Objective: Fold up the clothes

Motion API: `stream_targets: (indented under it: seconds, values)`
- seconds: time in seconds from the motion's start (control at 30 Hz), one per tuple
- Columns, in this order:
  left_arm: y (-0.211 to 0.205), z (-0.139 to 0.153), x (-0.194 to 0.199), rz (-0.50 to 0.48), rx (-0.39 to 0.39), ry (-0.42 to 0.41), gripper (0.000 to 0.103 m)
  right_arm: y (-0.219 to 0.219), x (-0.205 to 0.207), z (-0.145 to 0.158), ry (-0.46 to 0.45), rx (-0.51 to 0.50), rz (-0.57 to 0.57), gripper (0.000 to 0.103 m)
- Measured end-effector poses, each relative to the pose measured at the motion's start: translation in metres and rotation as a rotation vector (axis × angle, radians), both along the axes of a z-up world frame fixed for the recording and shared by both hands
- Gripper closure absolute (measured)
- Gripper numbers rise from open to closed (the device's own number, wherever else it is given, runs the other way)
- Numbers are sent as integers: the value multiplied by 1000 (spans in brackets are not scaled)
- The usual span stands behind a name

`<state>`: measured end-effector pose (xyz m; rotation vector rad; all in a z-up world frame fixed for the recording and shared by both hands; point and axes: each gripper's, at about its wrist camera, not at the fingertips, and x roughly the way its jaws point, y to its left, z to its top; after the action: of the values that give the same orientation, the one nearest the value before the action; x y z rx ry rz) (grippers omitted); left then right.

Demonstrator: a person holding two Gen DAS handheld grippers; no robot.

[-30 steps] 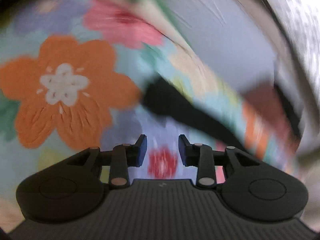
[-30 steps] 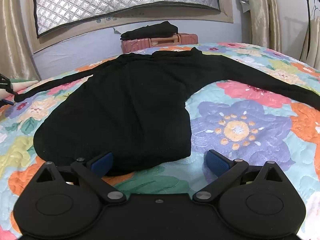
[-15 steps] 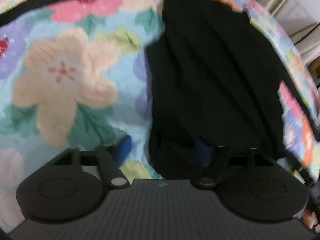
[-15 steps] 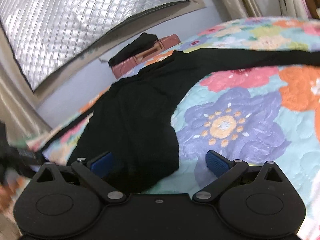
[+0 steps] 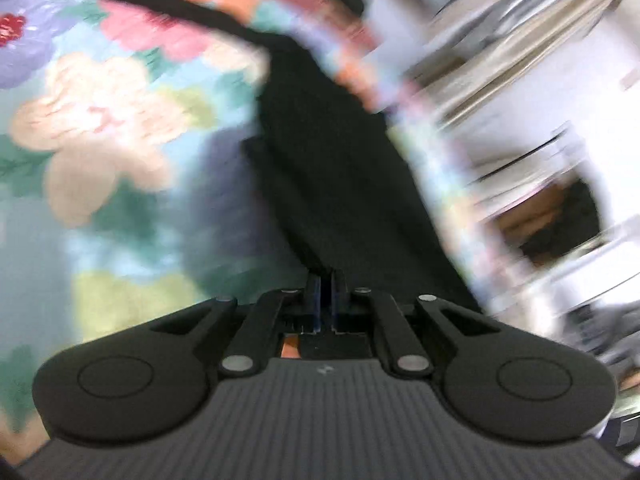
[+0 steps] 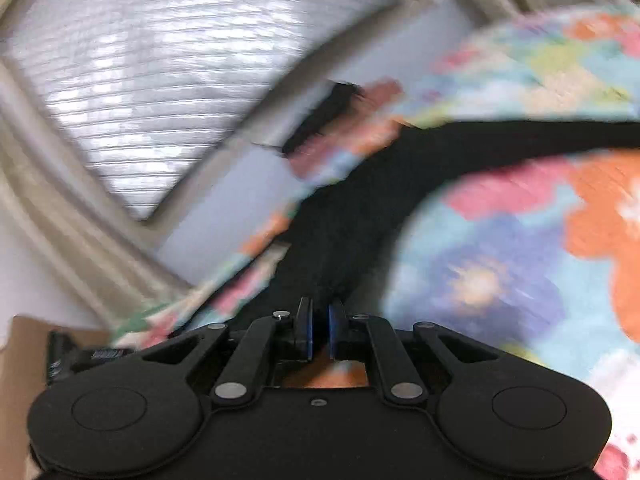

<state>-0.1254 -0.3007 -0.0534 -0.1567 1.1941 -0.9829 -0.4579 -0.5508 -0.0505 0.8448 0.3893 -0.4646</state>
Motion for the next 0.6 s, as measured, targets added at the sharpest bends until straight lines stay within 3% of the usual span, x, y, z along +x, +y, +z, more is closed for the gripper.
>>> stream_targets:
  seconds: [0.07,0.1,0.17,0.23,0.27,0.3,0.33,0.47,0.53,0.57,0.6]
  values:
    - [-20,-20,-6,-34,212,-50,100,6,11,-17,158,-26,-13,93]
    - [-25,-26,-8,-47,258,-52,100,13,17,-22,201,-55,-3,93]
    - [-29,-26,-10,-62,259,-60,96,22,25,-24,203,-64,20,91]
    - [-27,-21,-10,-64,235,-59,83,25,23,-25,151,-25,-2,86]
    - [-26,-20,-10,-65,222,-57,73,25,19,-26,127,-6,-16,77]
    - [-25,-20,-9,-68,214,-52,69,23,16,-27,112,11,-30,57]
    - [-25,-21,-8,-73,211,-44,63,21,14,-29,99,28,-44,49]
    - [-36,-28,-10,-112,212,-50,41,23,15,-43,92,27,-33,42]
    - [-47,-33,-8,-119,215,-76,47,23,27,-48,116,-72,-11,41]
    - [-50,-29,-10,-120,208,-99,72,25,34,-48,131,-141,-12,41]
    - [-52,-26,-11,-121,201,-122,86,25,42,-46,141,-193,7,44]
